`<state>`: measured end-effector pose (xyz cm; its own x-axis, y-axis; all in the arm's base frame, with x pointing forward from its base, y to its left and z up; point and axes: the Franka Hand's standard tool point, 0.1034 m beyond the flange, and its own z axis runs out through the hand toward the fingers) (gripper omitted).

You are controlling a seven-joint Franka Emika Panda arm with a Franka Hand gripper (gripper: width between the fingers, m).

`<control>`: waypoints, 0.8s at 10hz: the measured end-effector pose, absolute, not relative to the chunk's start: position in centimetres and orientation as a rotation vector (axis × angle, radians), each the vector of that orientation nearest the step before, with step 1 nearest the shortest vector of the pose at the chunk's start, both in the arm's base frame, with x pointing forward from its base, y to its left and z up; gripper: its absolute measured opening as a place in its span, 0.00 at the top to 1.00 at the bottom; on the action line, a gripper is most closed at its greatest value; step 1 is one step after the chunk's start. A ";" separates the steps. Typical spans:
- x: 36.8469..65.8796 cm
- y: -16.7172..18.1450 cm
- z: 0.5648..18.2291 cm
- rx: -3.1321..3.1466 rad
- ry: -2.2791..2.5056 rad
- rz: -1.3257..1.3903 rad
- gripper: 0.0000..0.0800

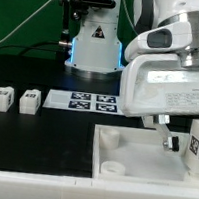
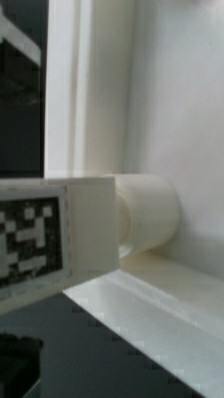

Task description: Assemble one leg

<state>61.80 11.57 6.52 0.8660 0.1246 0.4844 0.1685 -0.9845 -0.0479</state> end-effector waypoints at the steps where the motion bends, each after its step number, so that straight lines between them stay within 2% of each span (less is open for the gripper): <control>1: 61.8 11.6 6.5 -2.949 -0.232 -0.756 0.19; 3: 61.6 11.7 6.4 -2.959 -0.227 -0.704 0.19; 4: 61.1 12.1 7.0 -2.982 -0.223 -0.564 0.19; 5: 61.5 12.0 8.3 -2.980 -0.227 -0.574 0.19; 6: 61.2 11.9 8.1 -2.993 -0.230 -0.490 0.19; 8: 61.2 12.4 8.6 -3.014 -0.251 -0.149 0.19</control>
Offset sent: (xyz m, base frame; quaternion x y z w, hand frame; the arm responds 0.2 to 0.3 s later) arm -0.0141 -0.0078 0.0226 -0.0306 -0.1990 0.0335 0.9789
